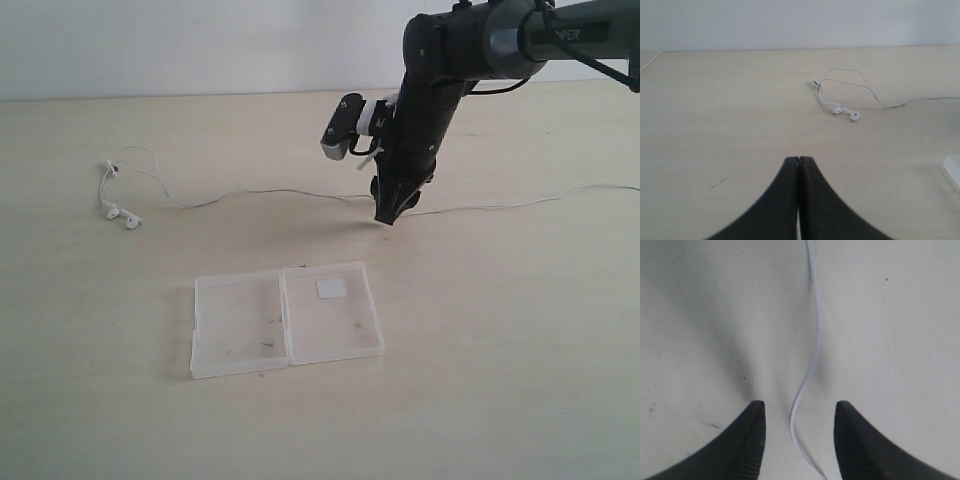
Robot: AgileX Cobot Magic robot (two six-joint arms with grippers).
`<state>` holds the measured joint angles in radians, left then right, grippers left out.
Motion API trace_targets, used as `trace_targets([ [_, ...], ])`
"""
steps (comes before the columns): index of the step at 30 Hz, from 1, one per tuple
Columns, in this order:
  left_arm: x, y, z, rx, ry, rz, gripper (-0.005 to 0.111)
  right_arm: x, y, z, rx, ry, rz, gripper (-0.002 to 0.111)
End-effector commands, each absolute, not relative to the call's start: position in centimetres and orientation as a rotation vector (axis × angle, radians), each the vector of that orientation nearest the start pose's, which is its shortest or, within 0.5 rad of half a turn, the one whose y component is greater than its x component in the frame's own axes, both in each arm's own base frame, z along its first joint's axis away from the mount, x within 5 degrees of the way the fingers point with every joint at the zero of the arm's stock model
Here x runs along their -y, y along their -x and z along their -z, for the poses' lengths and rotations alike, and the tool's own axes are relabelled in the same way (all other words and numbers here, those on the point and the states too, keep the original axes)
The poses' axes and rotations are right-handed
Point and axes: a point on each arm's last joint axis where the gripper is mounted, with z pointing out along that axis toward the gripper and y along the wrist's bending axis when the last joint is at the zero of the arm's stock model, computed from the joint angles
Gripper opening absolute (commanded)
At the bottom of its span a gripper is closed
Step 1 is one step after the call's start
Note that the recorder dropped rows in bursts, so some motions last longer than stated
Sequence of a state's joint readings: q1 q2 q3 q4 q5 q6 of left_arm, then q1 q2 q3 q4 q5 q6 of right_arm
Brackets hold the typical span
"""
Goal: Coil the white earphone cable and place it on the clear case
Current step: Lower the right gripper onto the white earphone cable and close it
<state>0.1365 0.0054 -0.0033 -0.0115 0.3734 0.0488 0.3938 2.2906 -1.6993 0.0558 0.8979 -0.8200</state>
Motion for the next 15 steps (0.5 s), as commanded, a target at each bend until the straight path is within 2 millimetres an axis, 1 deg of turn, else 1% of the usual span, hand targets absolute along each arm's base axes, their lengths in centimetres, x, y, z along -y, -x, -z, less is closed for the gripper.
trace_targets([
  [1,-0.7,-5.2,-18.0,-1.852,0.095,-0.113,0.0,-18.2,-42.6,-11.8,-2.453,1.643,-0.008,0.041],
  [11,-0.7,-5.2,-18.0,-1.852,0.095,-0.113,0.0,-18.1,-42.6,-10.7,-2.474,1.658,-0.012,0.04],
  [13,-0.7,-5.2,-18.0,-1.852,0.095,-0.113,0.0,-18.1,-42.6,-10.7,-2.474,1.658,-0.012,0.036],
  [15,-0.7,-5.2,-18.0,-1.852,0.095,-0.113,0.0,-18.1,-42.6,-10.8,-2.47,1.66,-0.007,0.025],
])
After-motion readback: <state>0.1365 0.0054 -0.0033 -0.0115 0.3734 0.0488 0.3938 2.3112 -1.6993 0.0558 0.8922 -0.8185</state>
